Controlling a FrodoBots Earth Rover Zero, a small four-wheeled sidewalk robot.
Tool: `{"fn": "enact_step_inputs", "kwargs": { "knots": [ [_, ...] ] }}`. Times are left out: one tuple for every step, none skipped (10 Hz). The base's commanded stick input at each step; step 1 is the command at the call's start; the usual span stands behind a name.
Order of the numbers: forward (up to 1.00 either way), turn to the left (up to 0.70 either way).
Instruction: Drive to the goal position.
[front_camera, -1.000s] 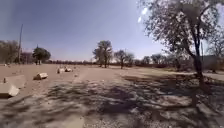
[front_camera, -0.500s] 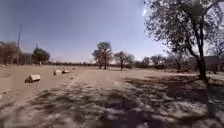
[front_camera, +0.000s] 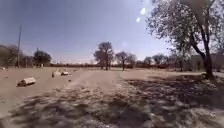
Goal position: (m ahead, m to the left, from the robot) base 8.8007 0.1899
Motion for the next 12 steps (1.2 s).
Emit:
{"fn": "enact_step_inputs", "kwargs": {
  "knots": [
    [0.85, 0.0],
    [0.85, 0.0],
    [0.85, 0.0],
    [0.85, 0.0],
    [0.85, 0.0],
    [0.85, 0.0],
    [0.85, 0.0],
    [0.85, 0.0],
    [0.85, 0.0],
    [0.85, 0.0],
    [0.85, 0.0],
    [0.85, 0.0]
  ]
}}
